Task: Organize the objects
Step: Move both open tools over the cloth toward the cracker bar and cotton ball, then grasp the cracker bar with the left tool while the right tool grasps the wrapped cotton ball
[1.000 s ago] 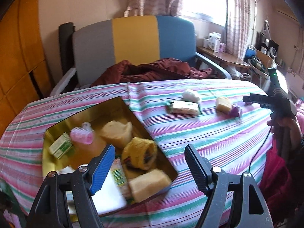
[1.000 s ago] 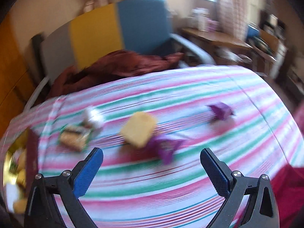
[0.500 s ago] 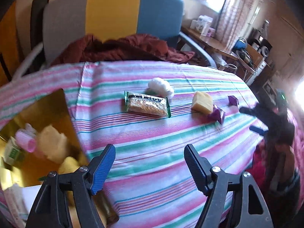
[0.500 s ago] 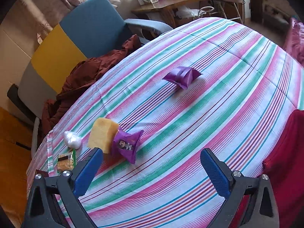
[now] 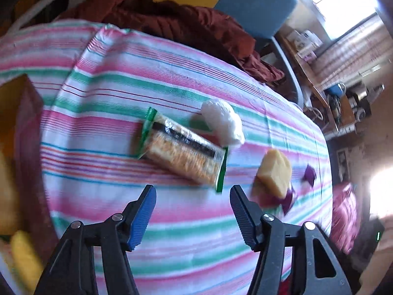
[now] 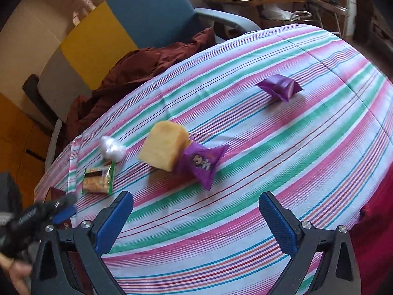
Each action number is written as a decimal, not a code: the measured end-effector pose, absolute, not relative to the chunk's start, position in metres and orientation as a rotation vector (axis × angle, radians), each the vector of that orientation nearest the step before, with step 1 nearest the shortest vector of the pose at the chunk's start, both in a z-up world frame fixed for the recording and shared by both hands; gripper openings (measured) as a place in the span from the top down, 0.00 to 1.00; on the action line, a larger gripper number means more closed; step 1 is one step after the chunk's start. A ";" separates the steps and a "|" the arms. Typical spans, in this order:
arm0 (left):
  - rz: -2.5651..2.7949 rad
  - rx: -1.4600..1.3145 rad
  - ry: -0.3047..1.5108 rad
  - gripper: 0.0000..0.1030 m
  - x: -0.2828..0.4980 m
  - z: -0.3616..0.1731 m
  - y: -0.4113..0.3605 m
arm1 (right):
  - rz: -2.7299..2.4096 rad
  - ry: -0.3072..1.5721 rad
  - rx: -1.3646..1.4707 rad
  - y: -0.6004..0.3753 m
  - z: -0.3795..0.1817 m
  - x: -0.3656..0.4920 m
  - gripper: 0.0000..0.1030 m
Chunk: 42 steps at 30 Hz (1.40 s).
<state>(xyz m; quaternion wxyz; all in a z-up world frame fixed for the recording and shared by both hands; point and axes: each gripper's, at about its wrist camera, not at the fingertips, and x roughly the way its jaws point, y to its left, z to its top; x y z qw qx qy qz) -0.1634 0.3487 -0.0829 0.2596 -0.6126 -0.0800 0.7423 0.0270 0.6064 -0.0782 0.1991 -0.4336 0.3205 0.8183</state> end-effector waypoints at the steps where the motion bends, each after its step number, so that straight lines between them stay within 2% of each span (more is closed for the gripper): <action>1: 2.014 -1.678 -0.241 0.39 -0.169 -0.087 0.352 | 2.290 0.894 -1.216 0.605 -0.078 0.027 0.00; 8: 2.052 -1.769 -0.338 0.39 -0.196 -0.109 0.370 | 2.287 0.904 -1.231 0.606 -0.081 0.024 0.00; 12: 2.096 -1.741 -0.307 0.39 -0.204 -0.107 0.382 | 2.292 0.905 -1.240 0.605 -0.081 0.023 0.00; 15: 2.128 -1.728 -0.239 0.37 -0.206 -0.108 0.392 | 2.292 0.905 -1.246 0.605 -0.082 0.022 0.00; 20: 2.180 -1.626 0.039 0.35 -0.193 -0.108 0.413 | 2.285 0.907 -1.251 0.606 -0.084 0.022 0.00; 21: 2.184 -1.596 0.095 0.36 -0.189 -0.109 0.414 | 2.284 0.907 -1.251 0.606 -0.083 0.023 0.00; 22: 2.194 -1.571 0.145 0.40 -0.186 -0.109 0.415 | 2.284 0.907 -1.251 0.606 -0.083 0.023 0.00; 23: 2.217 -1.539 0.206 0.48 -0.181 -0.109 0.414 | 2.286 0.907 -1.251 0.606 -0.083 0.023 0.00; 24: 2.220 -1.511 0.230 0.50 -0.177 -0.109 0.411 | 2.287 0.905 -1.251 0.606 -0.083 0.023 0.00; 34: 2.178 -1.413 0.345 0.51 -0.117 -0.105 0.378 | 2.316 0.843 -1.187 0.611 -0.072 0.028 0.00; 42: 2.145 -1.305 0.371 0.51 -0.047 -0.107 0.351 | 2.272 0.888 -1.088 0.634 -0.066 0.042 0.00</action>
